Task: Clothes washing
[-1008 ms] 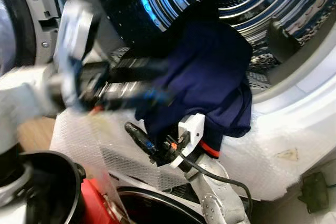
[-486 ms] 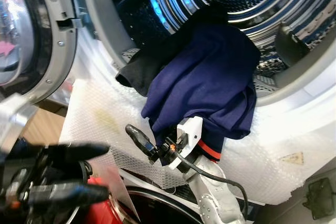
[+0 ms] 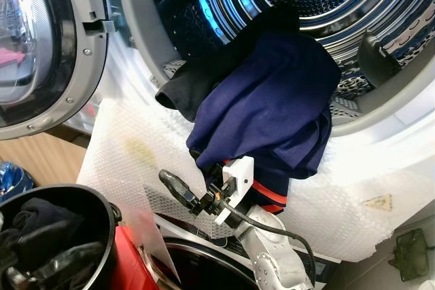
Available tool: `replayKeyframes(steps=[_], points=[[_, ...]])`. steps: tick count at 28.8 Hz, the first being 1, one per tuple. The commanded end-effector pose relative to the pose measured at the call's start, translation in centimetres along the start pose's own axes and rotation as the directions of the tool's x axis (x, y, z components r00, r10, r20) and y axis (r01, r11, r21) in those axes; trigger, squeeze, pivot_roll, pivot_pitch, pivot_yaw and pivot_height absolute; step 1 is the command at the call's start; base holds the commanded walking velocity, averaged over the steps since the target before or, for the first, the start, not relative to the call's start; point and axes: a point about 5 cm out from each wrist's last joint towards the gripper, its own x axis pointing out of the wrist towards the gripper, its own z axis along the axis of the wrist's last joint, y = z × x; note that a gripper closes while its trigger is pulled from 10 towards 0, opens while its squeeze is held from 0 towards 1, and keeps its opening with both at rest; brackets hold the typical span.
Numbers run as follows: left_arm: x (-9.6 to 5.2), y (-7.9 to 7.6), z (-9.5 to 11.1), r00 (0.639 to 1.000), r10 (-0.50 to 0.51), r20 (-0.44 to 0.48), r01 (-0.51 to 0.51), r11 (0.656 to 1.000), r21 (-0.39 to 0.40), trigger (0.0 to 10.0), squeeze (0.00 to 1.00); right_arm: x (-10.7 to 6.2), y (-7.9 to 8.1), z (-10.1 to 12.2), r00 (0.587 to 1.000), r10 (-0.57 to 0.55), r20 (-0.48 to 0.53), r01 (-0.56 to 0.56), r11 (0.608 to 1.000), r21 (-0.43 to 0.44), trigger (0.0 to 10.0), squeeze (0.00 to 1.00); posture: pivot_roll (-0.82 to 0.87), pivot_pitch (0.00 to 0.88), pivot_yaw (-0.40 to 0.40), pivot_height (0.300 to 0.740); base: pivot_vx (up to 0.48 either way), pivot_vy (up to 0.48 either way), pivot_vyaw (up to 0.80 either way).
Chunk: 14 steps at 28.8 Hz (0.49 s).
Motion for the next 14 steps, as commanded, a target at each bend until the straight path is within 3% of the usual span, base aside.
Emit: replayKeyframes(steps=[1,4,10,14], points=[[1.5,-0.3,-1.2,1.000,0.027,-0.005,-0.027,1.000,-0.010,10.0,0.00,-0.3,-1.4,0.3,0.997,-0.082,0.004,0.082,0.997,0.008,10.0,0.00,0.41,0.068,-0.076,0.740,0.000,0.000,0.00],[3.2,-1.0,-2.0,0.999,0.027,0.037,-0.025,0.999,-0.040,10.0,0.00,0.2,-1.9,2.3,0.991,-0.105,0.088,0.106,0.994,0.001,10.0,0.00,0.40,0.067,-0.084,0.740,0.000,0.000,0.00],[4.0,-1.5,-2.7,0.996,0.047,0.071,-0.045,0.999,-0.026,10.0,0.00,0.3,-2.6,5.2,0.974,-0.121,0.192,0.128,0.991,-0.024,10.0,0.00,0.39,0.069,-0.094,0.740,0.000,0.000,0.00],[4.2,-1.9,-3.7,0.997,0.037,0.074,-0.036,0.999,-0.018,10.0,0.00,-0.8,-1.9,6.8,0.979,0.031,0.199,-0.020,0.998,-0.058,10.0,0.00,0.38,0.070,-0.097,0.740,0.000,0.000,0.00]])
